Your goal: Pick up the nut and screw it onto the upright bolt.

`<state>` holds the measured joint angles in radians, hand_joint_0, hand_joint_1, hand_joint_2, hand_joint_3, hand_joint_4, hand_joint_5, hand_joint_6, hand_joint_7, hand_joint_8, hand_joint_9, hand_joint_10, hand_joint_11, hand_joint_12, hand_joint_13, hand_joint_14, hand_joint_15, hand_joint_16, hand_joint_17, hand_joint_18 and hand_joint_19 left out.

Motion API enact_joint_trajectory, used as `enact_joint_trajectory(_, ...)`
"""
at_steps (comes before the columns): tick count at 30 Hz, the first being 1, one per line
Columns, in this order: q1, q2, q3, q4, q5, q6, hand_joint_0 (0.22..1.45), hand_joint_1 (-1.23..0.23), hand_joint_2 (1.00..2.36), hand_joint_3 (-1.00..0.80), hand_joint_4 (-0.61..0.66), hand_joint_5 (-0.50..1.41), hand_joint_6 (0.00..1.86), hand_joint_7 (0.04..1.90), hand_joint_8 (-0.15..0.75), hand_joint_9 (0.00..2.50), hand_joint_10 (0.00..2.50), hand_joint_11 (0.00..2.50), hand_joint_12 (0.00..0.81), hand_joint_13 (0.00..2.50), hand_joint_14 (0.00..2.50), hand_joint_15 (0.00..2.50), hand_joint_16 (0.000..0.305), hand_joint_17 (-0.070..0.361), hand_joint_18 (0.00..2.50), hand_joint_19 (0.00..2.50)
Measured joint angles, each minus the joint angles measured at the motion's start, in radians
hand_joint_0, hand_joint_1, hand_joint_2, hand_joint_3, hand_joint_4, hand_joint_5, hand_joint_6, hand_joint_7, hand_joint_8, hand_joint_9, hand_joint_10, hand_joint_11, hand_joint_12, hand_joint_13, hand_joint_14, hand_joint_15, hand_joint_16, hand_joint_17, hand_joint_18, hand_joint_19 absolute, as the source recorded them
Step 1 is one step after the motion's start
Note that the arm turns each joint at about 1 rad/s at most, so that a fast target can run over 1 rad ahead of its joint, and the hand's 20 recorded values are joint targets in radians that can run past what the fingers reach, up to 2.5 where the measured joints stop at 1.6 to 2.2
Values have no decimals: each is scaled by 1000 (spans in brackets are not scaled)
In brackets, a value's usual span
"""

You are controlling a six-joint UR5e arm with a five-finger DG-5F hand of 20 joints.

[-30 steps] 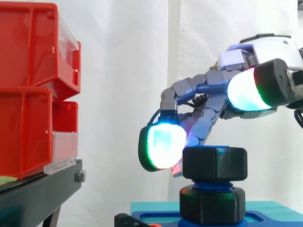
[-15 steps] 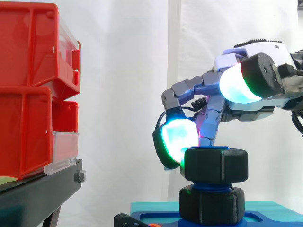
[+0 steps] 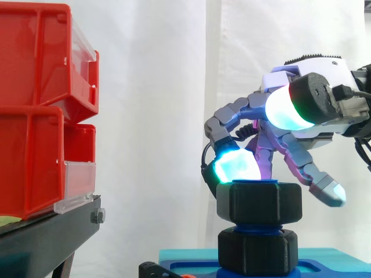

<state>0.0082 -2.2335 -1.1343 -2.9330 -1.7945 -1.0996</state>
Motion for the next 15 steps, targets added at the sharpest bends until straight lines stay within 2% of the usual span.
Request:
enact_joint_trajectory(8, -7, 0, 0, 0, -12, 0, 487, -355, 1000, -500, 55, 63, 657, 1281, 266, 1991, 18, 456, 206, 1348, 1, 0, 12, 28, 955, 0)
enact_joint_trajectory(12, -12, 0, 1, 0, -22, 0, 487, -348, 1000, -500, 103, 57, 560, 1489, 307, 1872, 15, 459, 232, 1256, 0, 0, 14, 33, 831, 0)
enact_joint_trajectory(15, -17, 1, 1, 0, -32, 0, 485, -343, 1000, -500, 145, 39, 536, 1557, 341, 1815, 16, 521, 260, 1247, 1, 34, 16, 36, 801, 0)
